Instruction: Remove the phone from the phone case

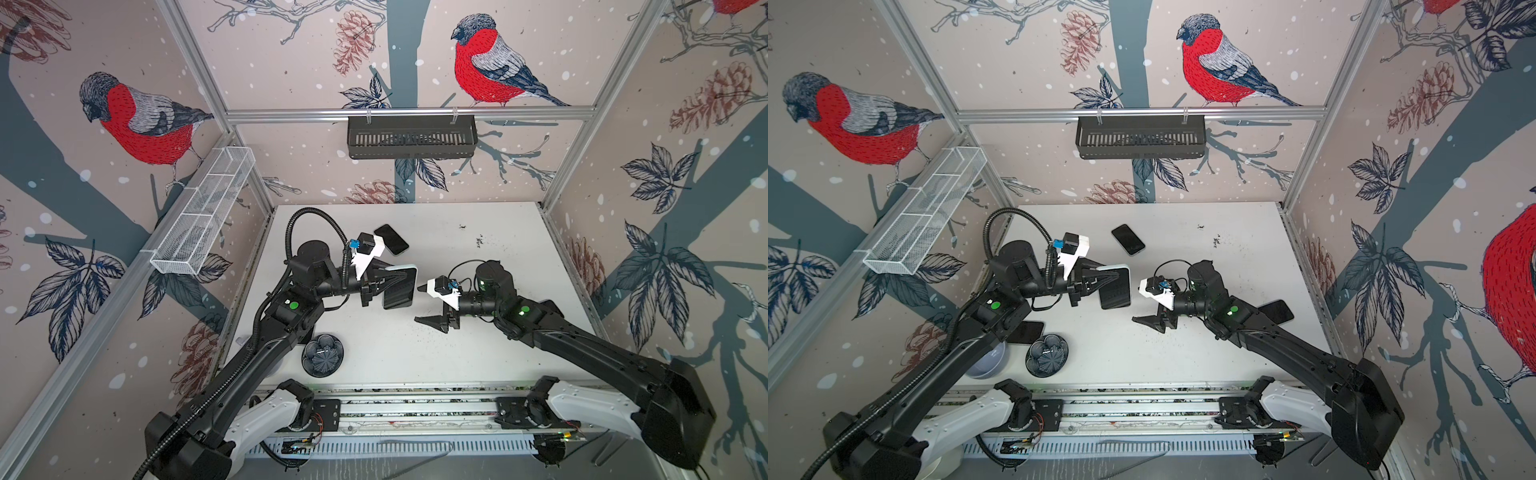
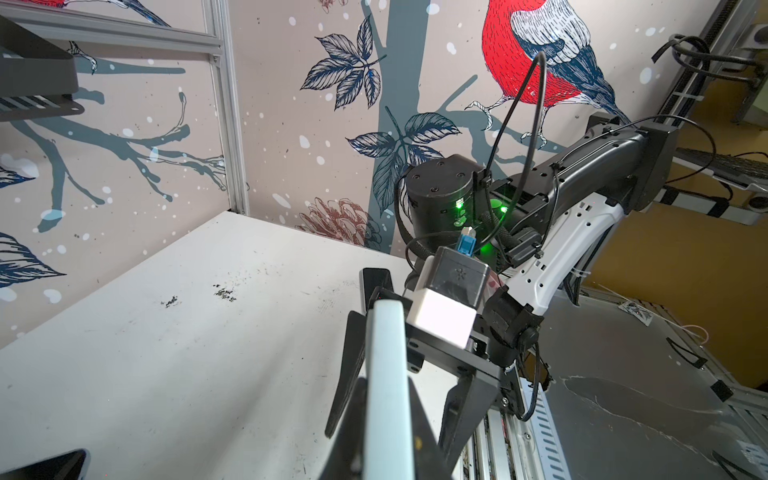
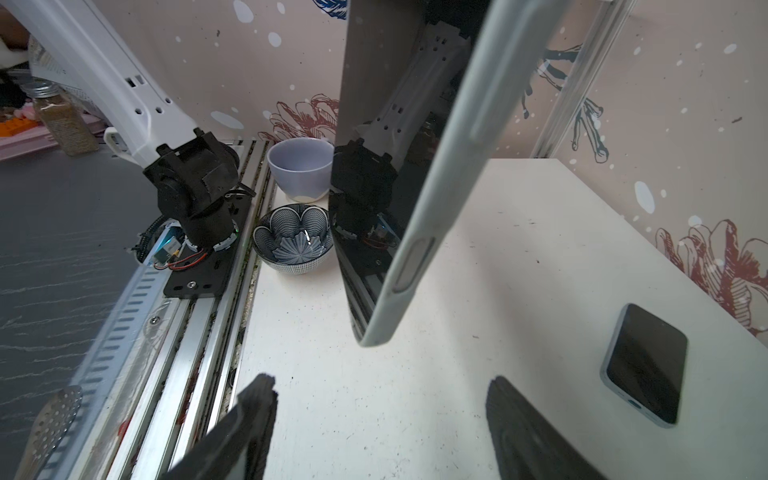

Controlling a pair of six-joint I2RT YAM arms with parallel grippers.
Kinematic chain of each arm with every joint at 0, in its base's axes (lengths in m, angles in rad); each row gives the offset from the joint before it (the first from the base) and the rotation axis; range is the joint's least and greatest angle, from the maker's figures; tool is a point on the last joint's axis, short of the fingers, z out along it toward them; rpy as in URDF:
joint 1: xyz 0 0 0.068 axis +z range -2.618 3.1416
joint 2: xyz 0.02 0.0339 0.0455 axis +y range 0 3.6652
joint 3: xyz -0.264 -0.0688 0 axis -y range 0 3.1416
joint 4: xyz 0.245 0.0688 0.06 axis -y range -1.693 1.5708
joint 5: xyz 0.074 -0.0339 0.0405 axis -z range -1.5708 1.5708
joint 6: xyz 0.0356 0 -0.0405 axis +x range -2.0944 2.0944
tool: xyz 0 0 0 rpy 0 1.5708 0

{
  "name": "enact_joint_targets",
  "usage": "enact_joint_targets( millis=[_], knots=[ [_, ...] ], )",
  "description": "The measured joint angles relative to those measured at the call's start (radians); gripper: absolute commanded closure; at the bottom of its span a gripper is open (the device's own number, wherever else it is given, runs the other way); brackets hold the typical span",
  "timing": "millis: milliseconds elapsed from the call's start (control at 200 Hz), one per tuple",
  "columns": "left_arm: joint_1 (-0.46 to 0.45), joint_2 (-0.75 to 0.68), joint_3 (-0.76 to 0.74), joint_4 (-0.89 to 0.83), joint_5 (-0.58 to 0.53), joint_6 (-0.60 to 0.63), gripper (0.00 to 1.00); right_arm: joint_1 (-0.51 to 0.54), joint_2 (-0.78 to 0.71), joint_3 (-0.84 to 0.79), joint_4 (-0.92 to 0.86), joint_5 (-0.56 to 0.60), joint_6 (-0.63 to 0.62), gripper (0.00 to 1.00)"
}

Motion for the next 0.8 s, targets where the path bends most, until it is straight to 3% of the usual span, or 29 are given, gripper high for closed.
enact_joint_targets(
  millis=[290,530,800],
  knots=[
    [0.0,-0.007,-0.017,0.044,0.018,-0.021,1.0,0.01,0.051,0.058,-0.015,-0.048,-0.042,0.33],
    [0.0,-0.015,-0.018,0.064,0.021,-0.029,1.0,0.012,0.066,0.064,-0.034,-0.063,-0.045,0.46],
    [0.0,-0.017,-0.023,0.066,0.022,-0.032,1.0,0.014,0.066,0.071,-0.034,-0.07,-0.045,0.49]
  ],
)
